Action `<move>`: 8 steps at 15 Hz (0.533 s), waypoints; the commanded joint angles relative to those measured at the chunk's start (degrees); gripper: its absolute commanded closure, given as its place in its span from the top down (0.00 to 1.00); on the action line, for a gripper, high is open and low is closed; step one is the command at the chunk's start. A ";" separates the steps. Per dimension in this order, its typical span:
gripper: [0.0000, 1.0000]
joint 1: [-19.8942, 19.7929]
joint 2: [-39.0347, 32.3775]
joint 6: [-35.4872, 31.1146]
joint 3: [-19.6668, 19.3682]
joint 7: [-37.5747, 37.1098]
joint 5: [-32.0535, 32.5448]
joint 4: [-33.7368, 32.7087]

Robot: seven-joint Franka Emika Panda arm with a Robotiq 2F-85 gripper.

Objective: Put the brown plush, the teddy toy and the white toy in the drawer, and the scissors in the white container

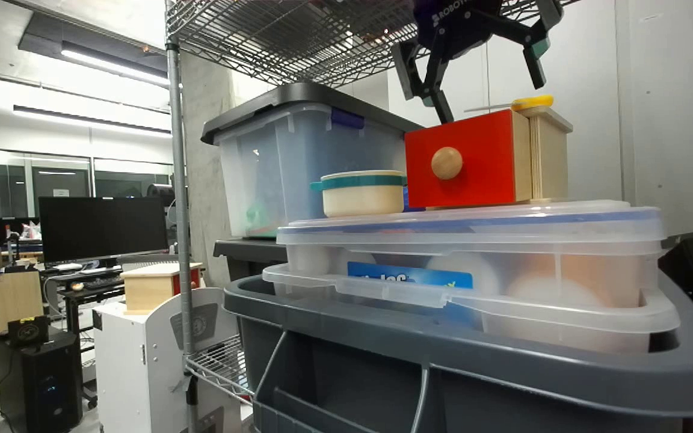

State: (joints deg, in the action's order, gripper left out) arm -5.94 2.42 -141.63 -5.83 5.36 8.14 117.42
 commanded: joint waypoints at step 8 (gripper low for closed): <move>1.00 -0.01 -1.04 0.35 -0.11 -1.60 -2.99 -2.06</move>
State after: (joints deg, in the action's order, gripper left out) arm -5.94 1.59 -141.63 -5.83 3.78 6.44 116.92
